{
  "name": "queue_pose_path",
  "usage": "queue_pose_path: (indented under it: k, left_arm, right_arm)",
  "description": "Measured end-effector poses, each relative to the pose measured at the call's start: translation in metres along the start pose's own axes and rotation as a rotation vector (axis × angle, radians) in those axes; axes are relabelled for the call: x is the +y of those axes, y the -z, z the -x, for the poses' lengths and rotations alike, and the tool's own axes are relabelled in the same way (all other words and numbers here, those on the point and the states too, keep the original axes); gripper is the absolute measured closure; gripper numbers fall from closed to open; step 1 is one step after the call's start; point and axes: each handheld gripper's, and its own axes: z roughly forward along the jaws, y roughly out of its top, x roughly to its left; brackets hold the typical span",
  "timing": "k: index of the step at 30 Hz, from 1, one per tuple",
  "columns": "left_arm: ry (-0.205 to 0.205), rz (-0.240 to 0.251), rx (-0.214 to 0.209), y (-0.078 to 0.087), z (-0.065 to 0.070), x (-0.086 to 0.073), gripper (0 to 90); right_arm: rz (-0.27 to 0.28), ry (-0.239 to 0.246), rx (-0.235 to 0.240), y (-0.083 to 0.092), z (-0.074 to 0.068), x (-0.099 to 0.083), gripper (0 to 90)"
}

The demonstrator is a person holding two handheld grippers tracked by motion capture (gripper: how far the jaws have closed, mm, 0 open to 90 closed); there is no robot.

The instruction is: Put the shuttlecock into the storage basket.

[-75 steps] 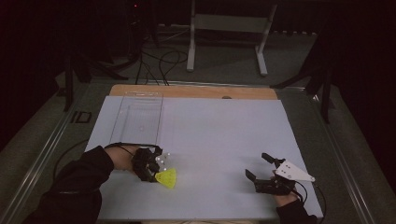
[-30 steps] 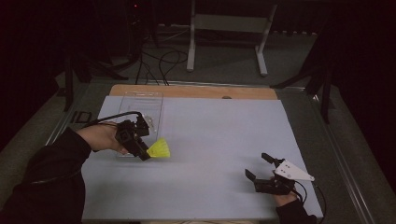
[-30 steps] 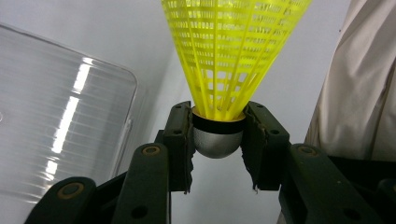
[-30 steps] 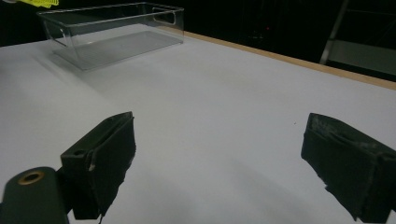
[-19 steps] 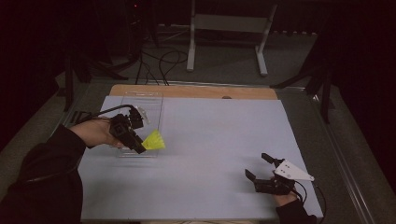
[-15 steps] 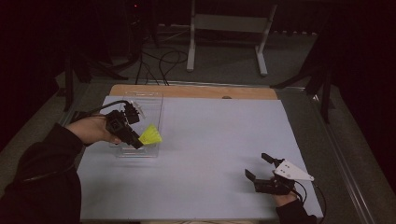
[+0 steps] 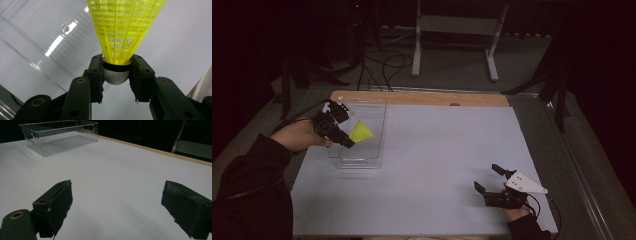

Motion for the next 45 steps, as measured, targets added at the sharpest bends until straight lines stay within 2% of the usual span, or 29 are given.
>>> queue_pose_path:
  k: [2,3,8,11,12,16,17,20,21,24,28,33,35,37,42,45]
  left_arm:
    - [0.040,-0.006,0.007,0.002,-0.003,-0.001,65.3]
    - [0.067,0.006,0.013,0.004,-0.005,-0.002,65.3]
    - [0.093,0.012,0.026,0.006,-0.009,-0.007,65.3]
    - [0.124,0.014,0.032,0.008,-0.013,-0.008,65.3]
    - [0.147,0.011,0.030,0.008,-0.014,-0.009,65.3]
    - [0.195,-0.008,0.037,0.008,-0.018,-0.014,65.3]
    - [0.231,-0.012,0.037,0.007,-0.021,-0.015,65.3]
    - [0.251,-0.027,0.044,0.004,-0.022,-0.019,65.3]
    - [0.239,-0.039,0.038,0.002,-0.021,-0.020,65.3]
    - [0.246,-0.032,0.055,0.001,-0.022,-0.023,65.3]
    - [0.275,-0.021,0.052,0.001,-0.026,-0.026,65.3]
    - [0.292,-0.019,0.056,-0.005,-0.026,-0.032,65.3]
    - [0.293,-0.023,0.072,-0.008,-0.027,-0.033,65.3]
    - [0.311,-0.020,0.084,-0.011,-0.029,-0.035,65.3]
    - [0.341,-0.002,0.052,-0.017,-0.031,-0.036,65.3]
    - [0.330,-0.001,0.044,-0.023,-0.030,-0.036,65.3]
  right_arm:
    - [0.000,0.001,0.000,0.000,0.000,0.000,9.9]
    - [-0.001,-0.001,0.000,0.000,0.000,0.000,9.9]
    - [0.000,0.000,0.000,0.000,0.000,0.000,9.9]
    - [-0.001,0.000,-0.001,0.000,0.000,0.000,9.9]
    - [-0.001,0.001,-0.001,0.000,0.000,0.000,9.9]
    - [-0.002,-0.001,-0.002,0.000,0.000,0.000,9.9]
    - [-0.002,-0.002,-0.002,0.000,0.000,0.000,9.9]
    - [-0.001,0.000,-0.002,0.000,0.000,0.000,9.9]
    - [-0.002,0.000,-0.002,0.000,0.000,0.000,9.9]
    - [-0.004,0.001,-0.002,0.000,0.000,0.000,9.9]
    - [-0.004,0.005,-0.003,0.000,0.000,0.000,9.9]
    - [-0.003,0.001,-0.002,0.000,0.000,0.000,9.9]
    - [-0.003,0.004,-0.002,0.000,0.000,0.000,9.9]
    - [-0.004,0.005,-0.003,0.000,0.000,0.000,9.9]
    - [-0.003,0.005,-0.003,0.000,0.000,0.000,9.9]
    - [-0.003,0.005,-0.003,0.000,0.000,0.000,9.9]
